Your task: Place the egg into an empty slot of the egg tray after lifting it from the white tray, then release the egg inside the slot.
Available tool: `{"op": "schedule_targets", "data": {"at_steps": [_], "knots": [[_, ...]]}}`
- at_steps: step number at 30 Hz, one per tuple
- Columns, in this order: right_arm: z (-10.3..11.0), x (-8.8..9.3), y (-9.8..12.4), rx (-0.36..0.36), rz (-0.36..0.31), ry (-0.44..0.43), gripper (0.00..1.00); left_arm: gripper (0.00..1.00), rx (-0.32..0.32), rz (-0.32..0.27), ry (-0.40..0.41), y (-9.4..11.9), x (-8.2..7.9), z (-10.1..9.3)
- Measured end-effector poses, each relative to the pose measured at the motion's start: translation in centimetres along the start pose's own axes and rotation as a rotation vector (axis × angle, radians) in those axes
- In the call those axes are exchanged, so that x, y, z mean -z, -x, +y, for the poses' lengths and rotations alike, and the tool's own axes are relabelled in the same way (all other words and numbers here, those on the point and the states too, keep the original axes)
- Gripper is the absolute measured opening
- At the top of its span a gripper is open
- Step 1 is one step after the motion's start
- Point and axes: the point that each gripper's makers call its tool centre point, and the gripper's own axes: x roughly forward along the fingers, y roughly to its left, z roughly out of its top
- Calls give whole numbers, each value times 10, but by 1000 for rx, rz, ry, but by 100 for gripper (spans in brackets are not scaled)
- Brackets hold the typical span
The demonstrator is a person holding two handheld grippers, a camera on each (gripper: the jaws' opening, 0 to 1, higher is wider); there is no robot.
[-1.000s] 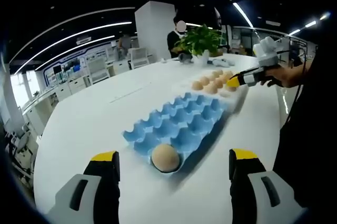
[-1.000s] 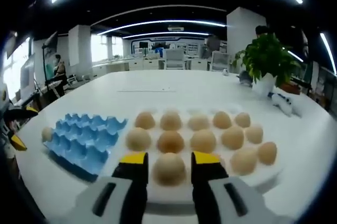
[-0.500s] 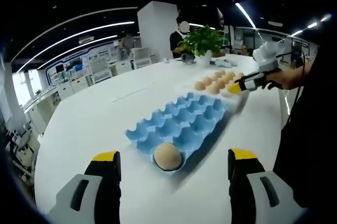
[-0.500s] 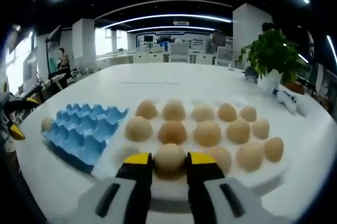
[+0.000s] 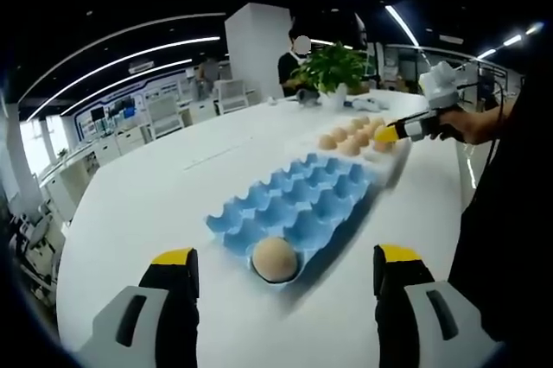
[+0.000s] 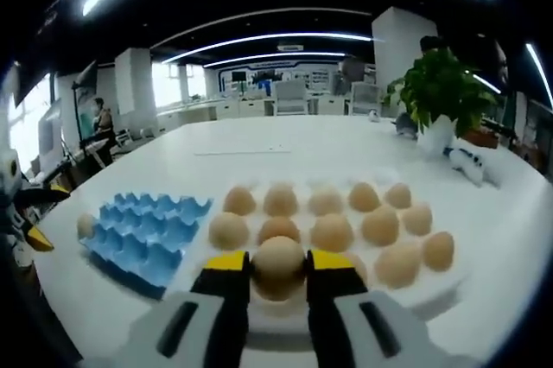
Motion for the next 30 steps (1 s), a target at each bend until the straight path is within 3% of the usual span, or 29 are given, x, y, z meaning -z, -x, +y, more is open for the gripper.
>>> {"op": "schedule_targets", "data": {"at_steps": [22, 30], "knots": [[42, -14, 0, -98, -22, 9, 24, 82, 7, -1, -3, 0, -1, 0], [74, -13, -1, -187, -6, 18, 24, 82, 7, -4, -9, -1, -2, 1]]}}
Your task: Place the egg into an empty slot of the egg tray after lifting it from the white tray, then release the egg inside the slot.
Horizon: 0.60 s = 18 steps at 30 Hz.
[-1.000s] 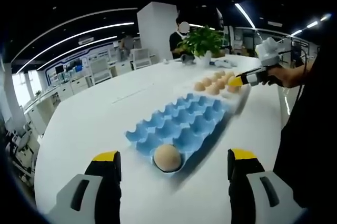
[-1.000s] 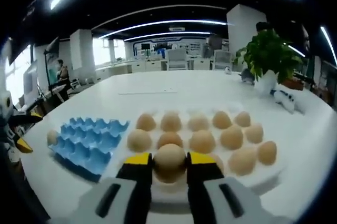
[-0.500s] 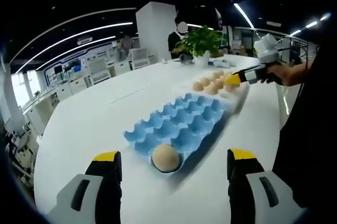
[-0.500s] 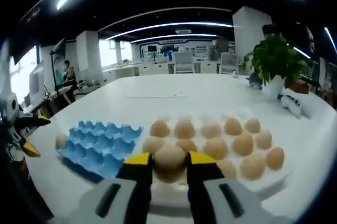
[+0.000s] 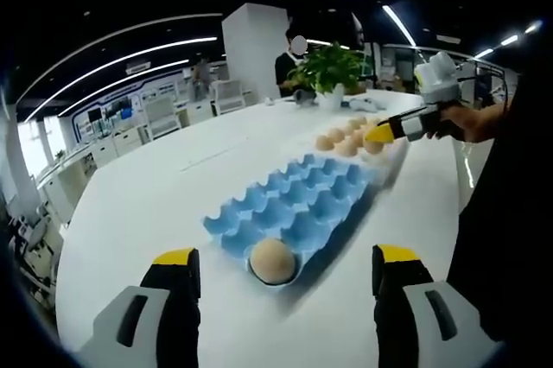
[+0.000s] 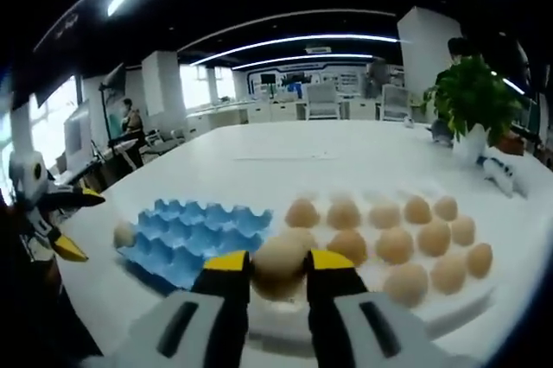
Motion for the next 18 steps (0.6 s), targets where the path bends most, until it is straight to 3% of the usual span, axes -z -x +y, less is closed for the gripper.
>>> {"op": "schedule_targets", "data": {"at_steps": [8, 18], "knots": [[39, -2, -10, -101, 6, 21, 25, 82, 4, 3, -2, -1, 1, -1], [113, -2, -28, -314, 34, 105, 25, 83, 0, 2, -7, -1, 2, 0]]}}
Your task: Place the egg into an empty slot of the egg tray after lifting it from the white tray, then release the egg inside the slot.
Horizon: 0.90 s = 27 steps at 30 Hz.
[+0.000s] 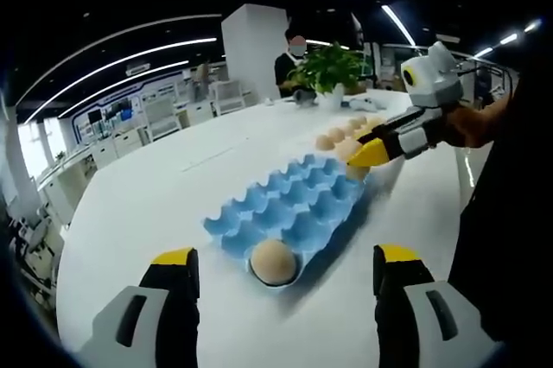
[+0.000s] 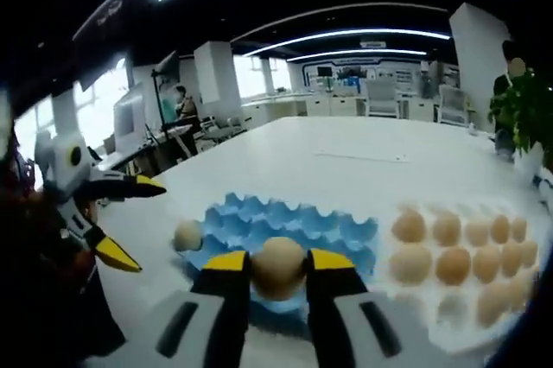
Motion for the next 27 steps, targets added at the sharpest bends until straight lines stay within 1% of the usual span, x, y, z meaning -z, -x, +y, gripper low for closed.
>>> {"op": "schedule_targets", "data": {"at_steps": [2, 5, 6, 11, 16, 21, 23, 27], "knots": [[10, -4, -7, -26, -9, 10, 25, 83, -3, 0, -1, 1, 0, 0], [23, -8, -19, -66, -7, 28, 25, 83, -4, 6, 2, 1, 2, 1], [28, -7, -23, -86, 3, 30, 25, 82, 0, 8, 1, 0, 3, 0], [41, -7, -36, -127, 8, 68, 25, 82, 2, 5, 2, -1, 1, -1], [54, 1, -46, -174, 39, 85, 25, 82, -1, 1, 9, -1, 0, 0], [64, 7, -58, -213, 48, 101, 25, 82, -1, 3, 11, -1, 1, 1], [68, 11, -62, -223, 54, 123, 25, 82, -4, 3, 14, 0, 0, 1], [69, 15, -64, -234, 62, 135, 25, 81, -9, 3, 20, 1, 1, 3]]}}
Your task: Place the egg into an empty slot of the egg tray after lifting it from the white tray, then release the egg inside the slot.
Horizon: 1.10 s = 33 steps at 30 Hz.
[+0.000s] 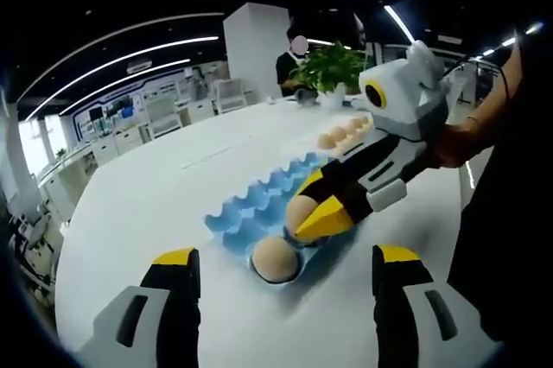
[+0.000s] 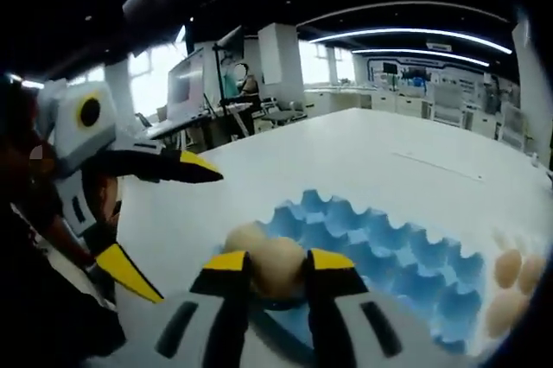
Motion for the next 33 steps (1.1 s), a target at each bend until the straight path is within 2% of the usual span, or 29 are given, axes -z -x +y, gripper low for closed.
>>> {"op": "schedule_targets", "data": {"at_steps": [4, 13, 23, 33], "knots": [[-1, 6, 1, 2, 5, 34, 25, 81, 0, 1, 6, 0, 1, 1], [-1, 6, 1, 0, -12, 115, 26, 80, 4, -4, 10, -1, 0, 0], [0, 9, 1, 0, 6, 150, 26, 79, 7, -5, 4, -2, 0, -1], [2, 10, 3, -8, -5, 175, 28, 80, 4, -6, -1, -1, -1, 0]]}}
